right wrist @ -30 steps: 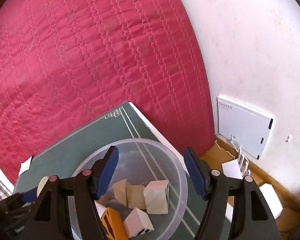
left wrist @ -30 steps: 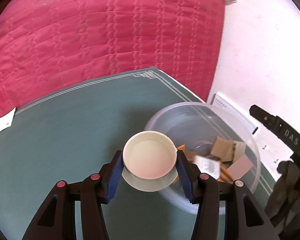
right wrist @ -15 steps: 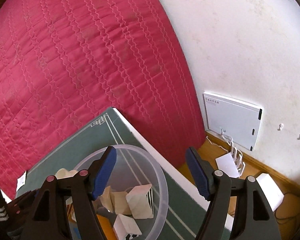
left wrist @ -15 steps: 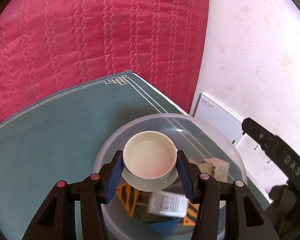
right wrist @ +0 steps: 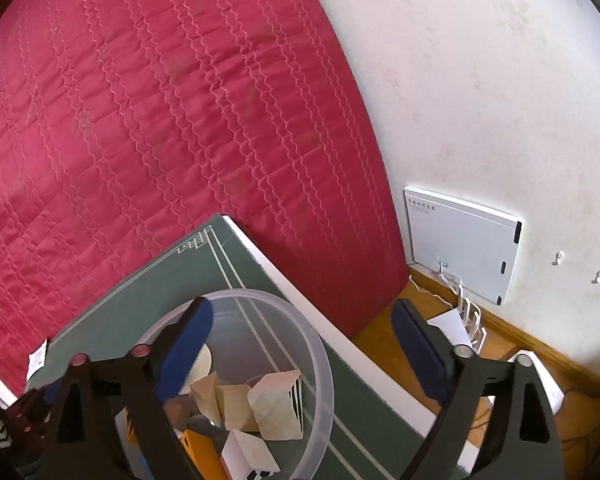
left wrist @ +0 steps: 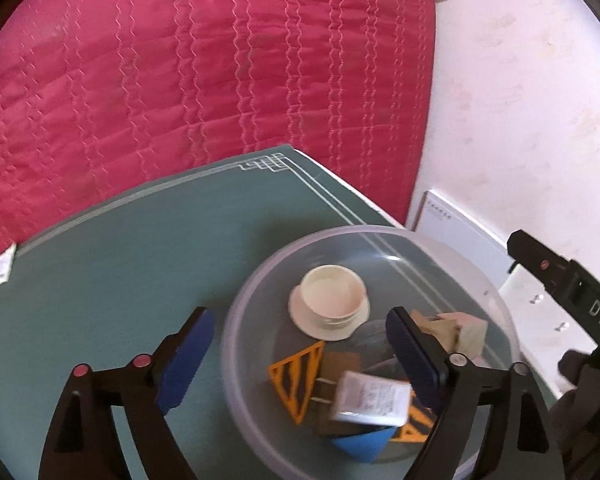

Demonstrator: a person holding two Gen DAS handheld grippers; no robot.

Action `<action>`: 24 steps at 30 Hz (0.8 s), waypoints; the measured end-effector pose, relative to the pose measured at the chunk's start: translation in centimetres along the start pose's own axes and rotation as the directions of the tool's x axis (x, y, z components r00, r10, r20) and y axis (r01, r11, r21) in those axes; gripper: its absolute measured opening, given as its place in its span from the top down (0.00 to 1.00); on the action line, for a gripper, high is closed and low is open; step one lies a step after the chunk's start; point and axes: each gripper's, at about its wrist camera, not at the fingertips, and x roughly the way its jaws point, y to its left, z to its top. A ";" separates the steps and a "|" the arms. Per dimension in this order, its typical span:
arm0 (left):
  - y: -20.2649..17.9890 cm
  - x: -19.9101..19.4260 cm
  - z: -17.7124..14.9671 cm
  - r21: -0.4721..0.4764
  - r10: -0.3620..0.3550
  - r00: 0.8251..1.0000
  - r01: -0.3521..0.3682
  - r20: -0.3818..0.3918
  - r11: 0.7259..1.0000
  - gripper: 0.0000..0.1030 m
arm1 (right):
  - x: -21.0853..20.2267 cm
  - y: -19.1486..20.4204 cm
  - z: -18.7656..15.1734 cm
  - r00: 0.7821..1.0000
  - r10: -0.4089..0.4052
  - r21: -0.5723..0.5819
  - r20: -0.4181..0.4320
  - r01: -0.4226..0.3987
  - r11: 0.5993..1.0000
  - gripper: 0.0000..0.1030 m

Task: Organize rigid objects

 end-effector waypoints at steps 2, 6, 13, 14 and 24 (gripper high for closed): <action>0.0 -0.4 -0.3 0.015 0.027 1.000 -0.027 0.010 1.000 0.06 | 0.0 0.0 0.0 1.000 -0.001 -0.004 0.003 0.001 1.000 0.04; 0.2 -1.3 -0.9 0.026 0.064 0.998 -0.065 0.027 0.998 0.01 | 0.1 0.3 -0.1 1.000 0.002 -0.021 0.010 -0.001 1.000 0.00; 1.3 -2.7 -1.8 -0.015 0.117 0.993 -0.116 0.029 0.993 0.01 | 0.0 1.1 -0.5 1.000 0.000 -0.072 0.006 0.001 0.997 0.00; 1.5 -3.0 -2.0 -0.019 0.127 0.991 -0.127 0.031 0.992 0.01 | -0.1 1.3 -0.5 1.000 0.001 -0.081 0.009 0.000 0.997 0.00; 1.8 -4.5 -3.2 -0.012 0.191 0.981 -0.191 0.037 0.982 0.01 | -2.1 2.4 -1.3 1.000 0.018 -0.176 0.015 -0.015 0.984 0.00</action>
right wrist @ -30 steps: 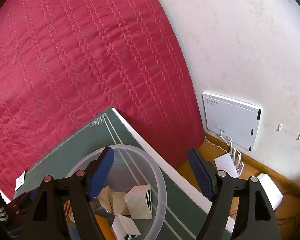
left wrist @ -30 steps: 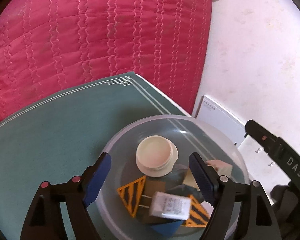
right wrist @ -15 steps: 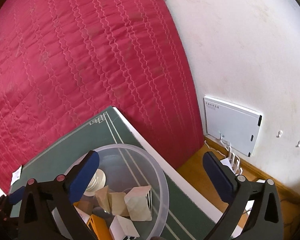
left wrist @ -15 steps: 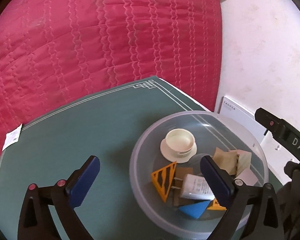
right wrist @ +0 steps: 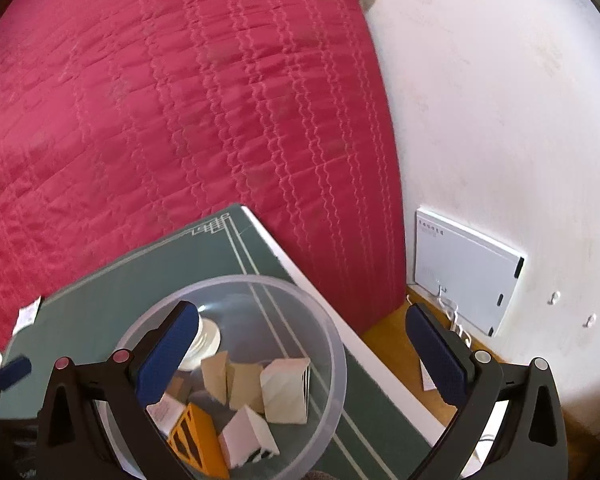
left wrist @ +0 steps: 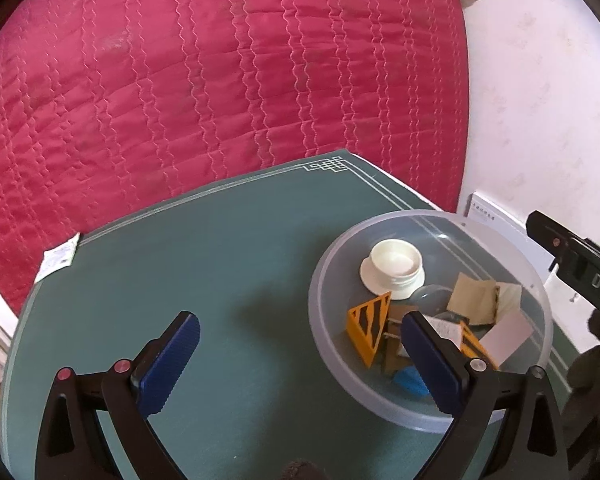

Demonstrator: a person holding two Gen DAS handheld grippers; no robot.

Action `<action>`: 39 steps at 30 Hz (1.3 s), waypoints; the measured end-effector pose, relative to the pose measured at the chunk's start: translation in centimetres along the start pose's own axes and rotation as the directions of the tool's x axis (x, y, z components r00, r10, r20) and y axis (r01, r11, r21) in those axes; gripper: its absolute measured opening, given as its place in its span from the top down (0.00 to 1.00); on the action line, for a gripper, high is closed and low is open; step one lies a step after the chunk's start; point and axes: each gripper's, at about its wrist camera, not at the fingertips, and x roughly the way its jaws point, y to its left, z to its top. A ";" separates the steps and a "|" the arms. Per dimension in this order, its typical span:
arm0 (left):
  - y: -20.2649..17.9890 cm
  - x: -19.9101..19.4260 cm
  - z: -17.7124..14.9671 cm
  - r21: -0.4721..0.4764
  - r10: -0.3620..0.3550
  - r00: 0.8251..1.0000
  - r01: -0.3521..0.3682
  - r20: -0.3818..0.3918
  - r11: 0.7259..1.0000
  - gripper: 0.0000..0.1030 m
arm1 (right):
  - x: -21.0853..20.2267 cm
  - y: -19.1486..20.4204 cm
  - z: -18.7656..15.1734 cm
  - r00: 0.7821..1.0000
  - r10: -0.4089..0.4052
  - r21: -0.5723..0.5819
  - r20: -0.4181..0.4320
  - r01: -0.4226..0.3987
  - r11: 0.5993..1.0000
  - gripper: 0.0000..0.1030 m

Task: Organize rigid objects

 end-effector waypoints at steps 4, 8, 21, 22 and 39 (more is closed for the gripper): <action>-0.2 -0.5 -0.4 0.011 0.021 1.000 -0.021 0.009 1.000 0.01 | -0.7 0.0 -0.4 0.999 0.026 -0.040 -0.025 -0.027 0.999 0.00; -0.3 -1.0 -0.7 0.019 0.032 0.999 -0.032 0.022 0.999 0.01 | -1.5 -0.1 -1.0 0.996 0.065 -0.090 -0.063 -0.071 0.993 0.00; -1.1 -3.0 -1.0 0.037 0.090 0.994 -0.093 0.068 0.995 0.01 | -4.4 0.7 -2.8 0.976 0.162 -0.220 -0.144 -0.191 0.957 0.00; -1.1 -3.1 -1.0 0.039 0.092 0.993 -0.095 0.071 0.995 0.01 | -4.6 0.8 -2.8 0.976 0.162 -0.229 -0.142 -0.192 0.954 0.00; -3.1 -5.0 -1.1 0.123 0.117 0.983 -0.135 0.139 0.983 0.01 | -6.2 2.2 -3.1 0.990 0.118 -0.344 -0.082 -0.139 0.929 0.00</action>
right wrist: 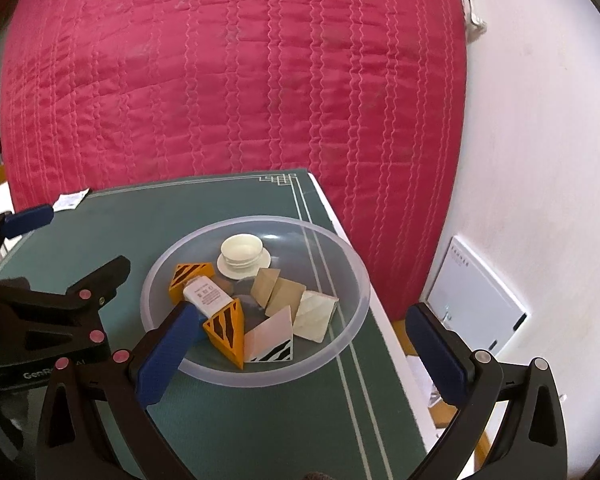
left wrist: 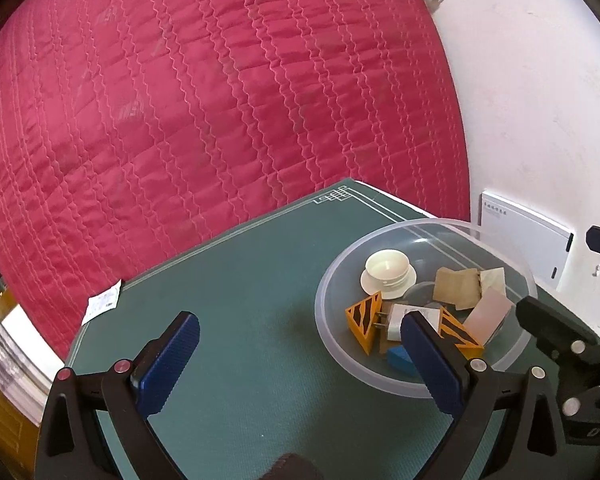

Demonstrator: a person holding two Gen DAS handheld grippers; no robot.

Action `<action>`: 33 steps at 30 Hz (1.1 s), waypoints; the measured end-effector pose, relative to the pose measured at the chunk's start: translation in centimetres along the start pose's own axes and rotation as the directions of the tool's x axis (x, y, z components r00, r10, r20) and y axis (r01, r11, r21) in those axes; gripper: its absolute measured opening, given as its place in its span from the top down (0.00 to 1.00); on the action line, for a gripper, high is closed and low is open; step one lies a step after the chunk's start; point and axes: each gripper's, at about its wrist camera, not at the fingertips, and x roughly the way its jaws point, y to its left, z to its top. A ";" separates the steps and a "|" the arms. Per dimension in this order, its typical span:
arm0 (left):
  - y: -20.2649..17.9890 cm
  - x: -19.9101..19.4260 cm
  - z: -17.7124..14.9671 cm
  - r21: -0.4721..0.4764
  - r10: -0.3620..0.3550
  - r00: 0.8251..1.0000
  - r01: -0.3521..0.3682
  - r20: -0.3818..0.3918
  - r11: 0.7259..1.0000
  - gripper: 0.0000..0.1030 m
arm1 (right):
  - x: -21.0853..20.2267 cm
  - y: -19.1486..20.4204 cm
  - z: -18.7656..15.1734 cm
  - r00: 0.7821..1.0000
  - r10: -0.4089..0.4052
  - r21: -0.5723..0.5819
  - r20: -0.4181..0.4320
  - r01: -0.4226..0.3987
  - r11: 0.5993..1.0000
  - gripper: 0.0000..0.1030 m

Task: Organize rigid objects

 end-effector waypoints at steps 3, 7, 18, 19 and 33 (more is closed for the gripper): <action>-0.1 0.0 0.0 0.007 0.003 1.000 -0.003 0.002 1.000 0.01 | 0.3 0.2 -0.2 1.000 0.002 -0.009 -0.008 -0.002 1.000 0.00; -0.2 0.0 0.0 0.010 0.002 1.000 -0.002 0.001 1.000 0.01 | 0.6 0.1 -0.4 1.000 -0.007 -0.016 -0.018 0.007 1.000 0.00; -0.5 0.3 -0.5 0.022 0.006 1.000 -0.005 -0.011 1.000 0.01 | 1.1 -0.4 -0.8 0.999 -0.022 -0.002 -0.036 0.021 1.000 0.00; -0.5 0.3 -0.6 0.022 0.005 1.000 -0.005 -0.012 1.000 0.01 | 1.2 -0.4 -0.9 0.999 -0.022 -0.002 -0.037 0.022 1.000 0.00; -0.1 0.6 -1.1 0.018 0.010 1.000 -0.009 -0.027 1.000 0.01 | 1.6 -0.2 -1.3 0.998 -0.020 0.001 -0.055 0.020 1.000 0.00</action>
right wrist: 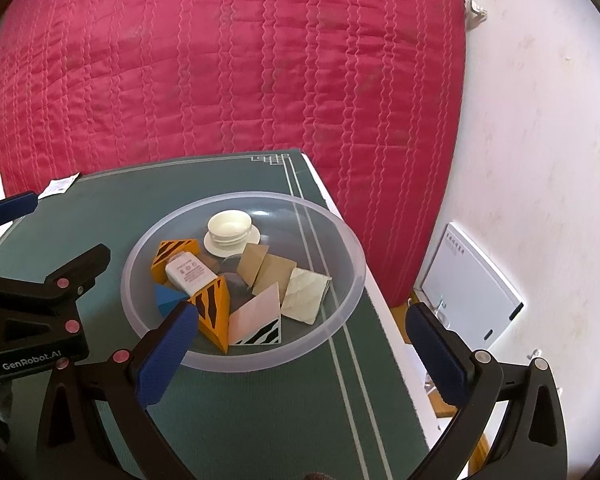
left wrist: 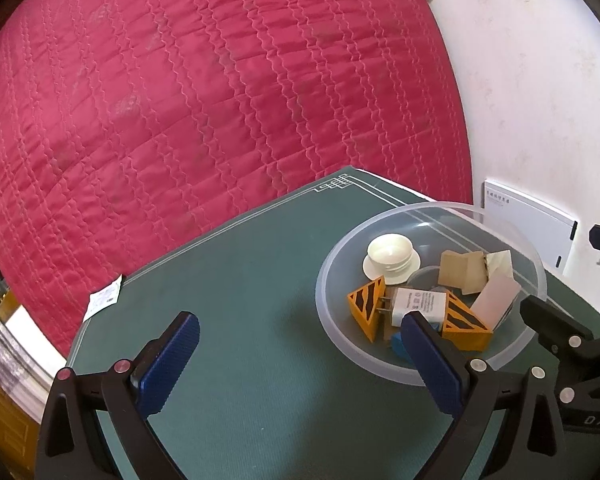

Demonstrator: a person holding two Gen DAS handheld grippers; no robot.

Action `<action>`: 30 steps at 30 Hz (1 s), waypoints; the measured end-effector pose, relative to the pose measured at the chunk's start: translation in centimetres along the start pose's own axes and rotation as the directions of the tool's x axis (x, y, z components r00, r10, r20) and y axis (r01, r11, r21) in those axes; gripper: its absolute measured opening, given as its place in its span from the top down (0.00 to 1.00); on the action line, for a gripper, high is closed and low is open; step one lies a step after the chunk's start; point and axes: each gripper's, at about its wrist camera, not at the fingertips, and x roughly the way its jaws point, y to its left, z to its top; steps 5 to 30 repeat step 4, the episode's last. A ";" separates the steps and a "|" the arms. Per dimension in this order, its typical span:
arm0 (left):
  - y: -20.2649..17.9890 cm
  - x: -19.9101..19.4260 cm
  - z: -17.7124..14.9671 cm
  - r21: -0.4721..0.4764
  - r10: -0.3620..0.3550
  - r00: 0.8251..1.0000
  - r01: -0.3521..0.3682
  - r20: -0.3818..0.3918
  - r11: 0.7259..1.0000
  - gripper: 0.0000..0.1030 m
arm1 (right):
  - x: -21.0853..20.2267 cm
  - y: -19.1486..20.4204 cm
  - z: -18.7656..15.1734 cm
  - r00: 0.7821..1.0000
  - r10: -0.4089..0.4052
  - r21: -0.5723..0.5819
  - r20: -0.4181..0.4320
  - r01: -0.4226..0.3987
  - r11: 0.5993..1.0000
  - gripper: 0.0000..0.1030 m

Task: Organize rigid objects

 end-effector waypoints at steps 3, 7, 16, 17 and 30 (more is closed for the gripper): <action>0.1 0.1 -0.1 0.002 -0.007 1.000 0.007 -0.004 1.000 0.01 | 0.2 0.2 -0.1 1.000 0.006 0.001 -0.009 -0.006 1.000 0.00; 0.1 0.1 -0.2 0.002 -0.007 1.000 0.007 -0.006 1.000 0.01 | 0.3 0.2 -0.2 1.000 0.009 0.001 -0.012 -0.009 1.000 0.00; 0.1 0.1 -0.2 0.002 -0.007 1.000 0.007 -0.006 1.000 0.01 | 0.3 0.2 -0.2 1.000 0.009 0.001 -0.012 -0.009 1.000 0.00; 0.1 0.1 -0.2 0.002 -0.007 1.000 0.007 -0.006 1.000 0.01 | 0.3 0.2 -0.2 1.000 0.009 0.001 -0.012 -0.009 1.000 0.00; 0.1 0.1 -0.2 0.002 -0.007 1.000 0.007 -0.006 1.000 0.01 | 0.3 0.2 -0.2 1.000 0.009 0.001 -0.012 -0.009 1.000 0.00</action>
